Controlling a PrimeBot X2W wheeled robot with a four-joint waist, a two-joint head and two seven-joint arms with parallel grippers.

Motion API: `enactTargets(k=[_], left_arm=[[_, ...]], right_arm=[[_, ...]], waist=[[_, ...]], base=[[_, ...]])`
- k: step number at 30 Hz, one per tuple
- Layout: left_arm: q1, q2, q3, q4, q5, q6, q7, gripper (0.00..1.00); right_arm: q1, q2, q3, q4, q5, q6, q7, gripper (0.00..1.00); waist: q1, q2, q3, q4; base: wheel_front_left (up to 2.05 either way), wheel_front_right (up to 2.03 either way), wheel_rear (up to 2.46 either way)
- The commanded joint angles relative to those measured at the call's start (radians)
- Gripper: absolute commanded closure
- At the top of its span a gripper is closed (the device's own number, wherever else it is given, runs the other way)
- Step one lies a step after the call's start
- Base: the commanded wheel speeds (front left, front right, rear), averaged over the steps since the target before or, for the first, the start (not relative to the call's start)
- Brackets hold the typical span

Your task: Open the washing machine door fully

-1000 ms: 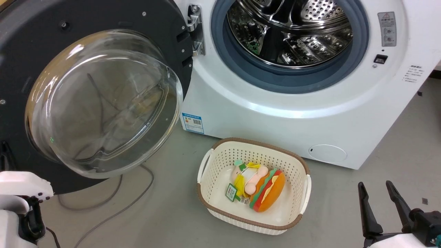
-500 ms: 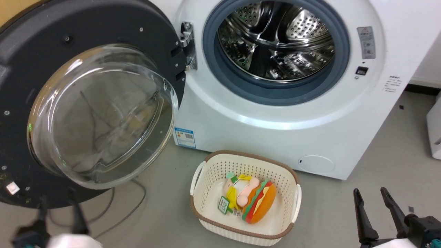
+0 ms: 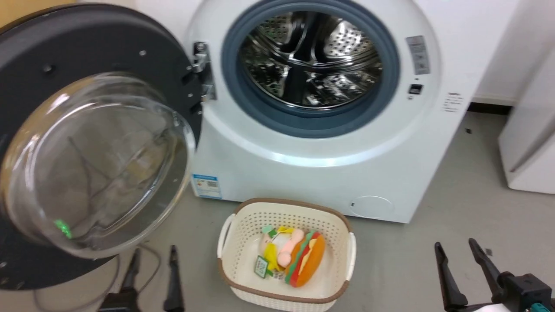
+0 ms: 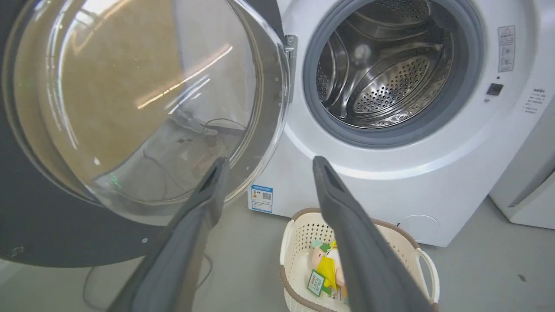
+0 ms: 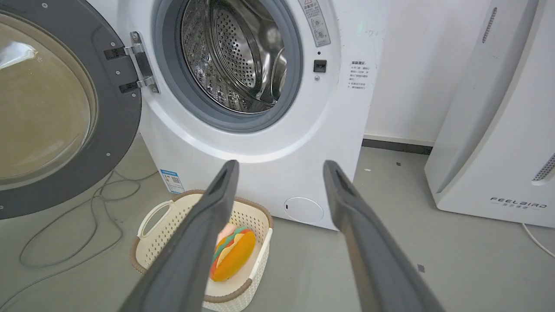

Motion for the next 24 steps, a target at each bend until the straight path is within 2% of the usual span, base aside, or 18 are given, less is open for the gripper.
enactTargets(k=[1,7,12,24], left_arm=[[-0.017,0.002,-0.009,0.006,0.014,-0.005,0.002,0.00],[-0.055,0.000,-0.070,0.047,0.054,-0.017,0.014,0.00],[-0.067,-0.006,-0.083,0.078,0.054,-0.013,0.028,0.00],[-0.064,-0.004,-0.085,0.101,0.037,-0.007,0.023,0.00]], right_arm=[[0.012,0.002,0.003,-0.007,-0.008,0.001,0.002,0.00],[0.024,0.002,0.004,-0.020,-0.031,0.001,0.012,0.00],[0.029,0.002,0.007,-0.029,-0.035,0.001,0.017,0.00],[0.026,0.002,0.013,-0.023,-0.024,0.001,0.006,0.00]], waist=[[0.0000,-0.0001,-0.003,-0.025],[0.0000,-0.0001,-0.007,-0.087],[0.0000,-0.0001,-0.005,-0.120],[0.0000,-0.0001,-0.002,-0.138]], base=[[0.00,0.00,0.00],[0.00,0.00,0.00],[0.00,0.00,0.00],[0.00,0.00,0.00]])
